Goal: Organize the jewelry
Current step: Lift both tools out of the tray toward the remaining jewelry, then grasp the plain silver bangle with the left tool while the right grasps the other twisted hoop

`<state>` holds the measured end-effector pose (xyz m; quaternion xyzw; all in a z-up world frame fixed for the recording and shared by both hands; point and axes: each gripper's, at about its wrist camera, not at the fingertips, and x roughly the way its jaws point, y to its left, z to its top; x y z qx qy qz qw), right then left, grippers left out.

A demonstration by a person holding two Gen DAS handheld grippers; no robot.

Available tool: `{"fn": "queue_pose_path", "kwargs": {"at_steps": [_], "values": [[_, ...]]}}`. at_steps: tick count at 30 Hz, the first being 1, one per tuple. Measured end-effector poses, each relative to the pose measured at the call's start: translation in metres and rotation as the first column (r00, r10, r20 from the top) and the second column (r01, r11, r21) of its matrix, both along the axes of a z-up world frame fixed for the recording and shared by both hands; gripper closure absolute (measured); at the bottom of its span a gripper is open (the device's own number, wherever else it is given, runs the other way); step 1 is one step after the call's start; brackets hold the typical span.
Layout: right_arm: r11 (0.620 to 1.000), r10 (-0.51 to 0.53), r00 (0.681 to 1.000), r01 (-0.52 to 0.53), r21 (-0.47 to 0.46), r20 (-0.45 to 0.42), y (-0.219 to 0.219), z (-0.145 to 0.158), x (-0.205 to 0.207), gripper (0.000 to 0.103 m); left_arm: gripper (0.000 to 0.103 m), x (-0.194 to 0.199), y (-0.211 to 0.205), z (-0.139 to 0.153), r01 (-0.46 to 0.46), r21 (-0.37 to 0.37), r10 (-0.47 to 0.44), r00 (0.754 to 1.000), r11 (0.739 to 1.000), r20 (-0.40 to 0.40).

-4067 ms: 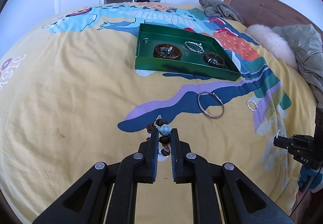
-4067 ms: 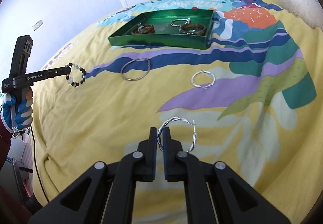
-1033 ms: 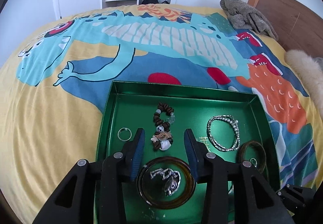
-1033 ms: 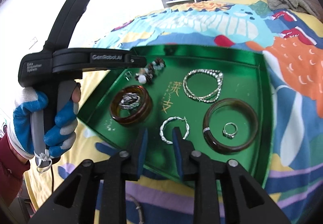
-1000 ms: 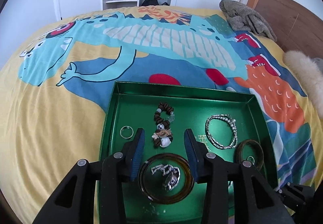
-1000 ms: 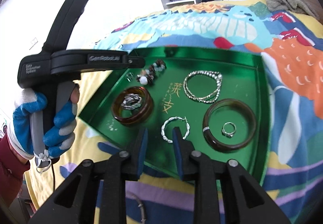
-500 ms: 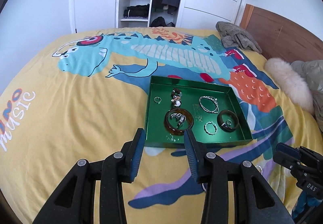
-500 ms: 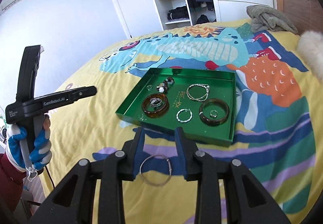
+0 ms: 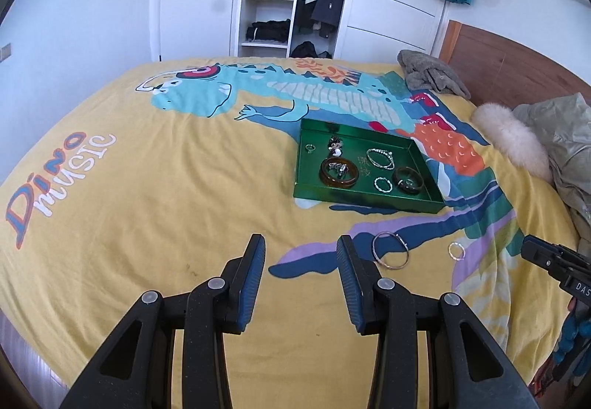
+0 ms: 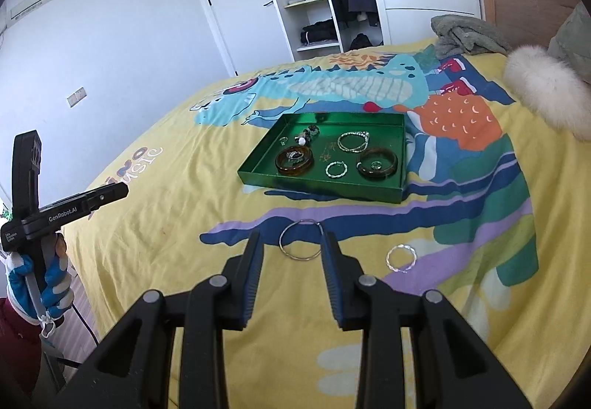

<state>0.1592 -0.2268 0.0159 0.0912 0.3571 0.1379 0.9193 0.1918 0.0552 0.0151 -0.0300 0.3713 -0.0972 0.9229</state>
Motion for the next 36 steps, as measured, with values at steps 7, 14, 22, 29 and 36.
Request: {"fn": "queue_pose_path", "kwargs": {"at_steps": [7,14,22,29,36], "values": [[1.000,-0.022,0.999,0.023,-0.006,0.031,-0.007,0.014,-0.037,0.072,0.063,-0.039,0.005,0.010,-0.001,-0.007,0.001,1.000,1.000,0.027],[0.999,-0.037,0.997,0.038,-0.014,0.068,-0.015,0.030,-0.063,0.072,0.063,-0.062,0.006,0.017,0.004,-0.023,-0.003,0.999,1.000,0.053],[0.998,-0.053,0.996,0.054,-0.009,0.068,-0.026,0.026,-0.070,0.072,0.063,-0.059,-0.004,0.002,0.016,-0.022,-0.016,0.999,1.000,0.028],[0.997,-0.071,0.997,0.071,-0.008,0.012,-0.042,-0.005,-0.051,0.072,0.063,-0.035,-0.032,-0.031,0.045,-0.013,-0.045,0.998,0.999,-0.042],[0.996,-0.084,0.995,0.081,-0.044,-0.054,-0.061,-0.046,-0.015,0.072,0.063,0.008,-0.074,-0.075,0.093,-0.037,-0.097,0.986,0.995,-0.135]]}}
